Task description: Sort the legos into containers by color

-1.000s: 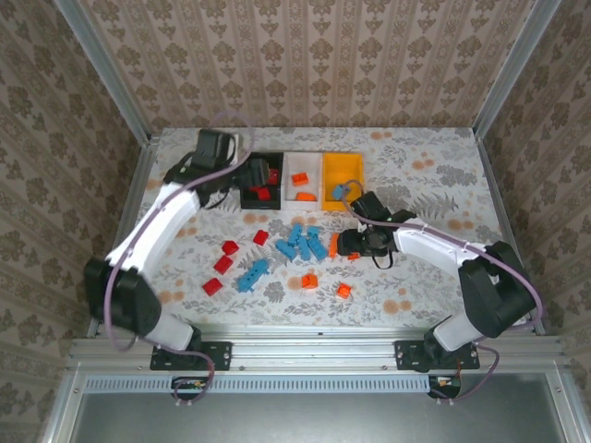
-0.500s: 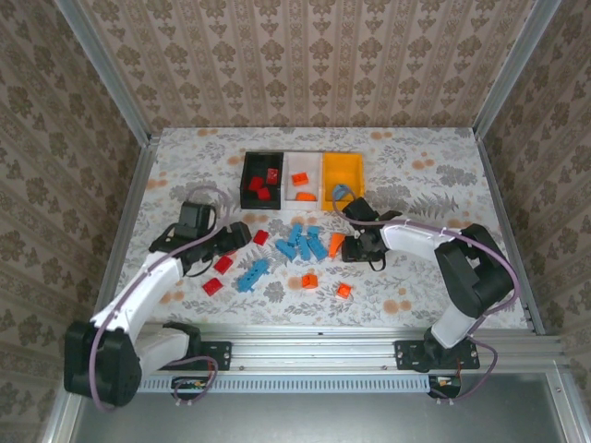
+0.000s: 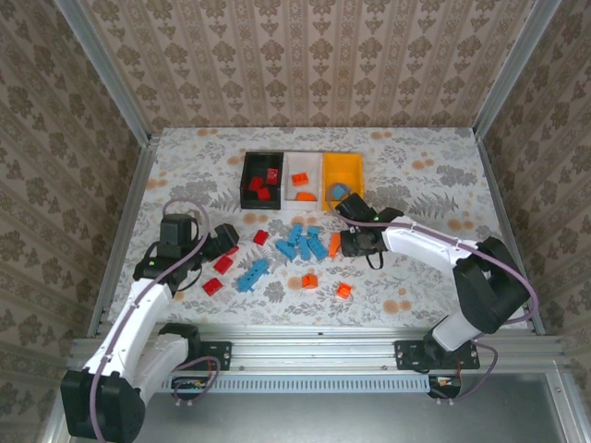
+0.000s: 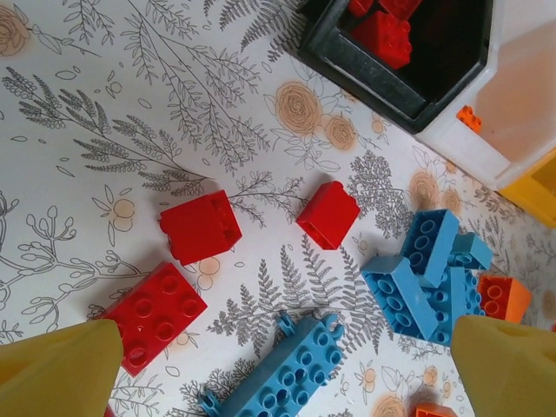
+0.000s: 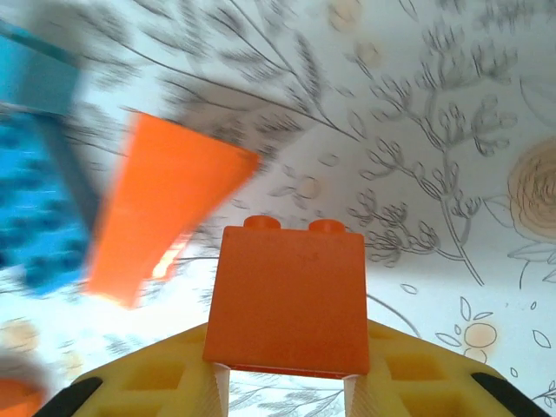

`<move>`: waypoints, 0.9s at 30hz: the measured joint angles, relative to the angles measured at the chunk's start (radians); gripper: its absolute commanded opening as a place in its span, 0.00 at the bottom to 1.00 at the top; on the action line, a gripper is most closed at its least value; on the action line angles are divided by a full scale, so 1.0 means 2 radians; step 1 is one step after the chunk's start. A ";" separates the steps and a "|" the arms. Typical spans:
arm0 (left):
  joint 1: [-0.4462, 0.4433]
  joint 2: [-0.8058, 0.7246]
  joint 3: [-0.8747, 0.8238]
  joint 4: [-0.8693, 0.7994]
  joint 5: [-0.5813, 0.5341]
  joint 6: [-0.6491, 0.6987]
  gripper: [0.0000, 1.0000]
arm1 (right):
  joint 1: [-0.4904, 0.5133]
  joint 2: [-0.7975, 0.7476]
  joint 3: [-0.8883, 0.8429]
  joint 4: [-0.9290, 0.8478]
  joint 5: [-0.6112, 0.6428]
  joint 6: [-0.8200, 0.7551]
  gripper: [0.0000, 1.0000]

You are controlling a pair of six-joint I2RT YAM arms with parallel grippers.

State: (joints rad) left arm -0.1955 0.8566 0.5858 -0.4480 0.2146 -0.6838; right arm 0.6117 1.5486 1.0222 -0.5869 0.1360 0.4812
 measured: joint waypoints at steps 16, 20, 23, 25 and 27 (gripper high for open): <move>0.033 0.025 0.001 -0.045 0.040 -0.009 1.00 | 0.022 0.315 0.458 -0.052 0.054 -0.081 0.39; 0.037 0.021 0.005 -0.061 0.049 -0.001 1.00 | 0.022 0.369 0.526 -0.080 0.075 -0.097 0.48; 0.037 0.021 0.011 -0.073 0.054 0.004 1.00 | 0.022 0.384 0.552 -0.091 0.087 -0.107 0.51; 0.037 0.020 0.014 -0.077 0.057 0.007 1.00 | 0.022 0.383 0.554 -0.092 0.090 -0.110 0.53; 0.037 0.019 0.017 -0.079 0.058 0.009 1.00 | 0.023 0.377 0.554 -0.094 0.089 -0.111 0.54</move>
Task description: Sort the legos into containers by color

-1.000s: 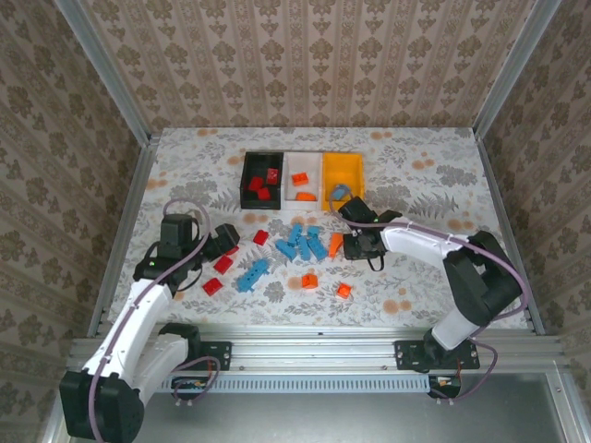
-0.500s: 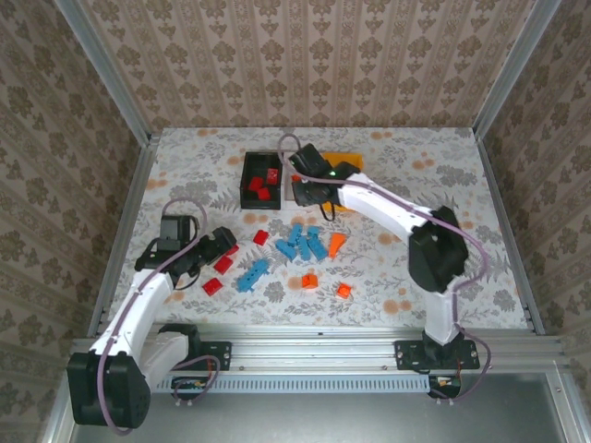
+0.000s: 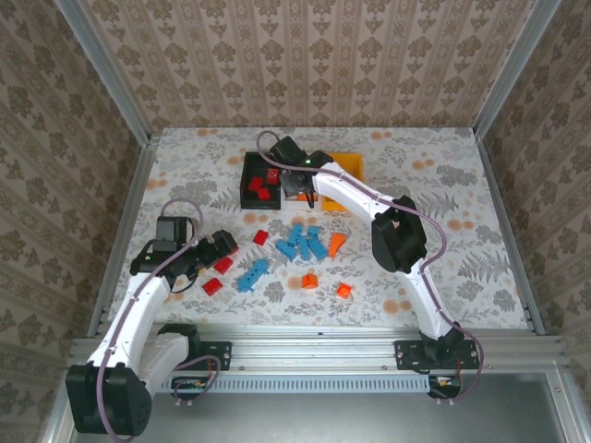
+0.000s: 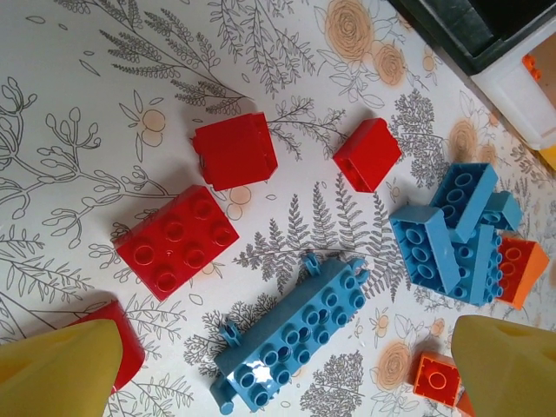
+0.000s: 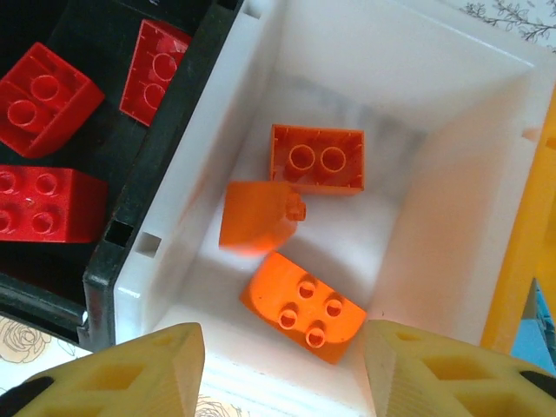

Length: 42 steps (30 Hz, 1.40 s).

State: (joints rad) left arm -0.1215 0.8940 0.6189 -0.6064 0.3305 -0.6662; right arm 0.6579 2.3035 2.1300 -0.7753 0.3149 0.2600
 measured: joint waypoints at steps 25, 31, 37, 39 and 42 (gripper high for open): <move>0.013 -0.035 -0.062 0.030 0.037 -0.042 1.00 | 0.084 -0.200 -0.397 0.079 -0.087 0.096 0.44; 0.013 -0.036 -0.056 0.029 0.037 -0.036 1.00 | 0.085 -0.196 -0.395 0.090 -0.087 0.097 0.43; 0.014 -0.036 -0.056 0.029 0.037 -0.035 1.00 | 0.085 -0.195 -0.394 0.099 -0.096 0.103 0.43; 0.016 -0.036 -0.056 0.029 0.037 -0.035 1.00 | 0.085 -0.195 -0.394 0.099 -0.100 0.107 0.43; 0.017 -0.035 -0.056 0.029 0.038 -0.033 1.00 | 0.084 -0.195 -0.394 0.100 -0.107 0.110 0.43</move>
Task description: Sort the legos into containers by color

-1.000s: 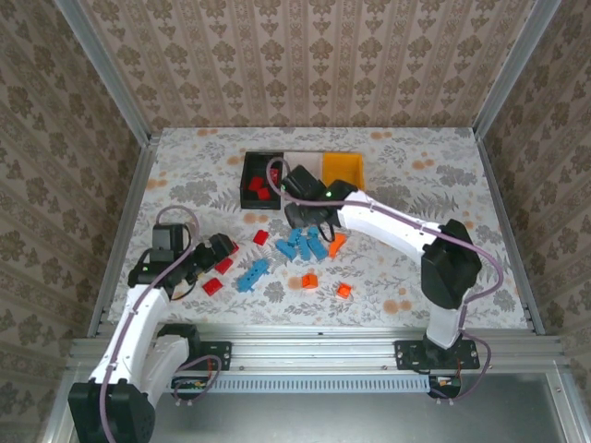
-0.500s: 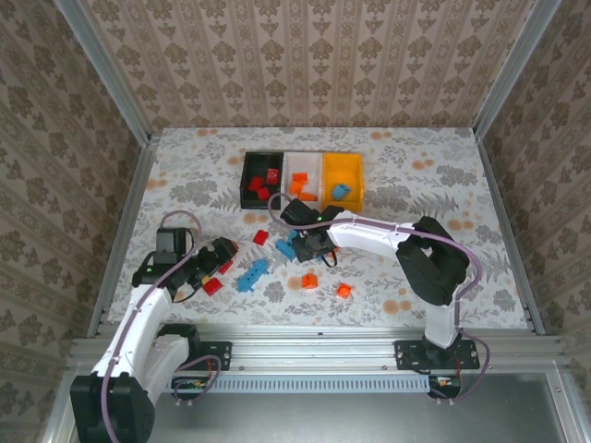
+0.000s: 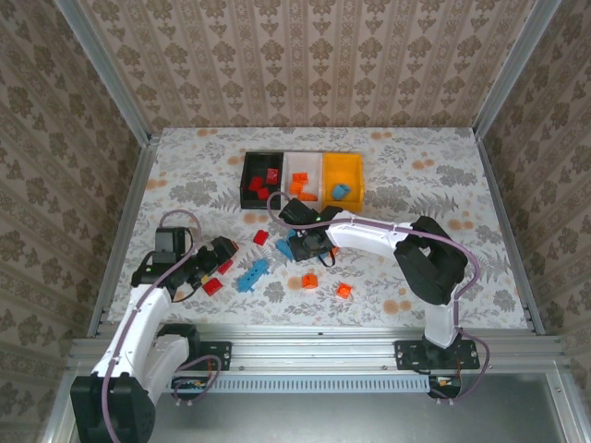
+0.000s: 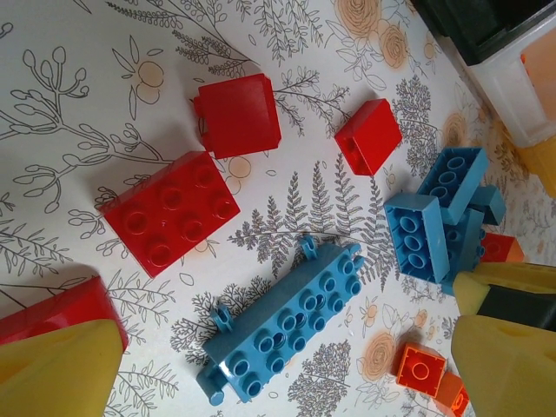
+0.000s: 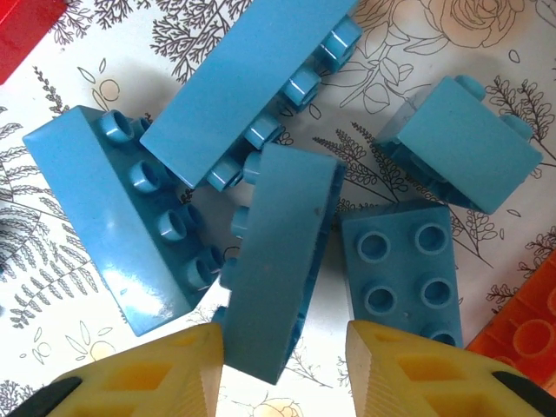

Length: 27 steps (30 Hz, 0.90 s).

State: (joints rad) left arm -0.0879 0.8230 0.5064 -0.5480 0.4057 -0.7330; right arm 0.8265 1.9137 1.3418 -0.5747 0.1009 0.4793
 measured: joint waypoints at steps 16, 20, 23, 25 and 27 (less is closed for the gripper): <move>0.009 -0.008 0.002 -0.001 0.007 0.011 1.00 | -0.013 0.022 0.009 0.014 -0.006 0.008 0.32; 0.009 -0.013 0.002 -0.001 0.007 0.011 1.00 | -0.013 0.021 0.006 0.017 -0.006 0.010 0.30; 0.011 -0.013 0.002 0.000 0.008 0.011 1.00 | -0.013 0.020 0.005 0.019 -0.006 0.010 0.30; 0.012 -0.012 0.002 0.000 0.009 0.011 1.00 | -0.012 0.020 0.005 0.019 -0.006 0.011 0.30; 0.013 -0.011 0.002 0.000 0.009 0.011 1.00 | -0.011 0.020 0.006 0.019 -0.006 0.011 0.30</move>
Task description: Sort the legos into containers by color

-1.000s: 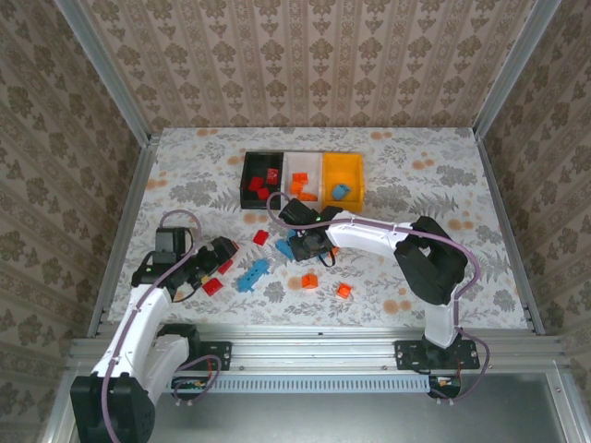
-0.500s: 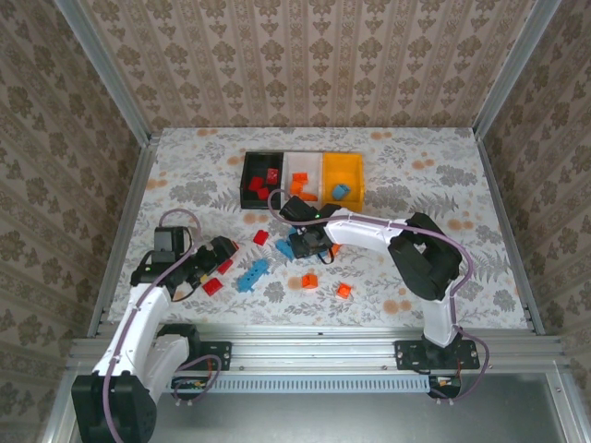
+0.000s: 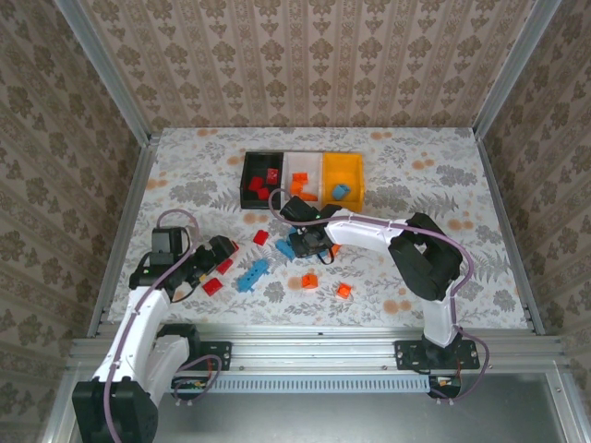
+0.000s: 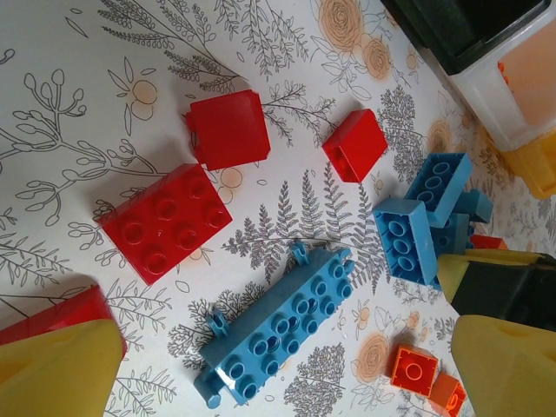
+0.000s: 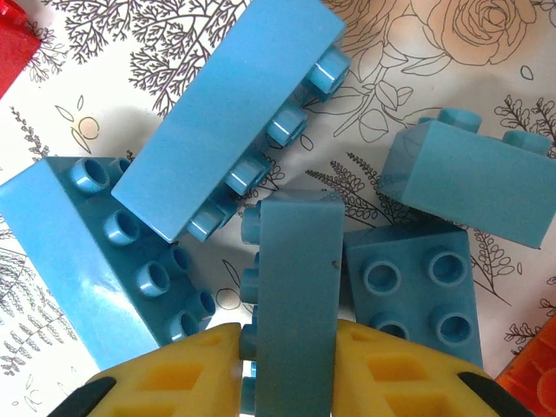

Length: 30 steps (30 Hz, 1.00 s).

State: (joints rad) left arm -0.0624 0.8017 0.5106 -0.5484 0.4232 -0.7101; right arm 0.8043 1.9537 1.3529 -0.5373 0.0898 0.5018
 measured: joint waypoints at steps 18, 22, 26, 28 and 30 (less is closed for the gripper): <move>0.003 0.003 0.000 0.000 0.008 0.004 1.00 | 0.009 -0.067 -0.004 -0.019 0.032 0.000 0.27; 0.003 0.003 0.000 0.000 0.014 0.004 1.00 | -0.006 -0.083 0.005 -0.028 0.043 -0.008 0.27; 0.002 0.003 0.000 0.009 0.029 0.002 1.00 | -0.059 -0.082 0.027 -0.029 0.051 -0.023 0.27; 0.002 0.003 -0.003 0.026 0.038 -0.010 1.00 | -0.101 -0.076 0.049 -0.031 0.055 -0.031 0.27; 0.001 0.005 -0.006 0.045 0.043 -0.027 1.00 | -0.136 -0.058 0.085 -0.033 0.059 -0.034 0.27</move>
State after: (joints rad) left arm -0.0612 0.8124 0.4980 -0.4583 0.5098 -0.7643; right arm 0.5323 1.8378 1.5227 -0.6037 0.2070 0.4343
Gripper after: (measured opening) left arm 0.997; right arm 0.269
